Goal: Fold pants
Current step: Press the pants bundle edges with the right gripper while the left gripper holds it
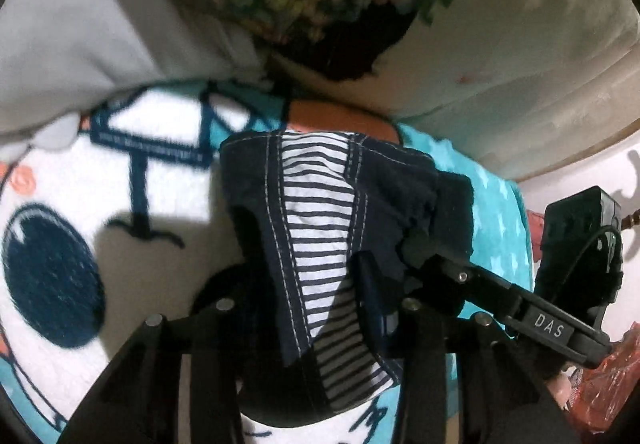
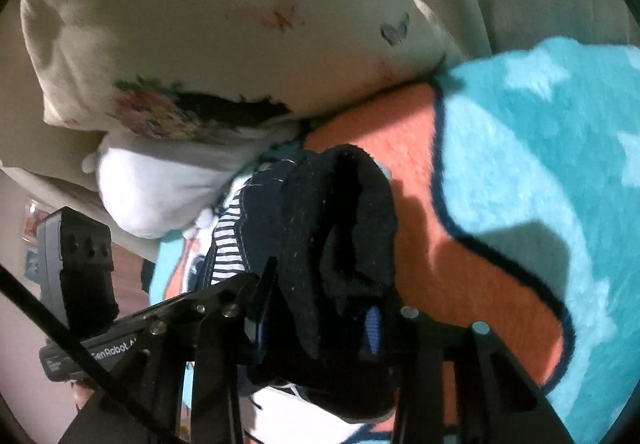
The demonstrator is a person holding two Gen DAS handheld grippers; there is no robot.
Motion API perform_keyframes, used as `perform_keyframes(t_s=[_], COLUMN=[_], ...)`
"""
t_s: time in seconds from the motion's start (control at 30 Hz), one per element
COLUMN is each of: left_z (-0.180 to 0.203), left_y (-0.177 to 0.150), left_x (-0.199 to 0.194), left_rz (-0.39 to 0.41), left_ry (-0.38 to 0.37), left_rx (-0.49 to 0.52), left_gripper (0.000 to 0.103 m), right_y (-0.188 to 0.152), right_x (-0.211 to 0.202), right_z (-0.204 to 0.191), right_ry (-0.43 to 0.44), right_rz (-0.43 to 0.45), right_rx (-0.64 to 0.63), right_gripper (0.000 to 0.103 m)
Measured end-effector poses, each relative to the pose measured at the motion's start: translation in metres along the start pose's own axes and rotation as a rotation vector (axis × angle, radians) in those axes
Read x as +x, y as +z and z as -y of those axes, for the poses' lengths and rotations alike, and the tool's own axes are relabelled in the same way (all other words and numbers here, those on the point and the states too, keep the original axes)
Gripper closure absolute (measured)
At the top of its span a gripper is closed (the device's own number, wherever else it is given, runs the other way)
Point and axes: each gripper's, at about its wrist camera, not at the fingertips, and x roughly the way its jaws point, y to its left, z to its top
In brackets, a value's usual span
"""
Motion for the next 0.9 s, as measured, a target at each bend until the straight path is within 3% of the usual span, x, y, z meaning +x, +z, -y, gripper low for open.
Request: perform_keyframes(t_s=[0.17, 0.23, 0.33, 0.43, 0.5, 0.6, 0.77, 0.9], left_z=[0.003, 0.001, -0.004, -0.002, -0.001, 0.003, 0.001, 0.008], left_y=[0.005, 0.002, -0.001, -0.007, -0.012, -0.022, -0.032, -0.041], left_x=[0.015, 0.028, 0.025, -0.001, -0.015, -0.025, -0.003, 0.014], left_rz=[-0.018, -0.043, -0.048, 0.009, 0.045, 0.08, 0.001, -0.032], left_ry=[0.09, 0.148, 0.135, 0.156, 0.169, 0.141, 0.167, 0.177], left_rx=[0.022, 0.022, -0.028, -0.043, -0.055, -0.075, -0.046, 0.001], left_gripper=[0.059, 0.042, 0.038, 0.038, 0.038, 0.038, 0.038, 0.038], right_y=[0.001, -0.003, -0.006, -0.004, -0.002, 0.008, 0.024, 0.02], right_x=[0.01, 0.019, 0.017, -0.006, -0.033, -0.047, -0.016, 0.016], right_z=[0.006, 0.011, 0.017, 0.011, 0.0, -0.016, -0.016, 0.008], right_ry=[-0.023, -0.064, -0.082, -0.108, -0.122, -0.086, -0.001, -0.058], right_rz=[-0.019, -0.038, -0.043, 0.028, 0.122, 0.177, 0.1, 0.035], right_rx=[0.006, -0.004, 0.015, 0.008, -0.011, -0.037, -0.013, 0.055], right_gripper=[0.06, 0.055, 0.046, 0.046, 0.046, 0.046, 0.046, 0.049])
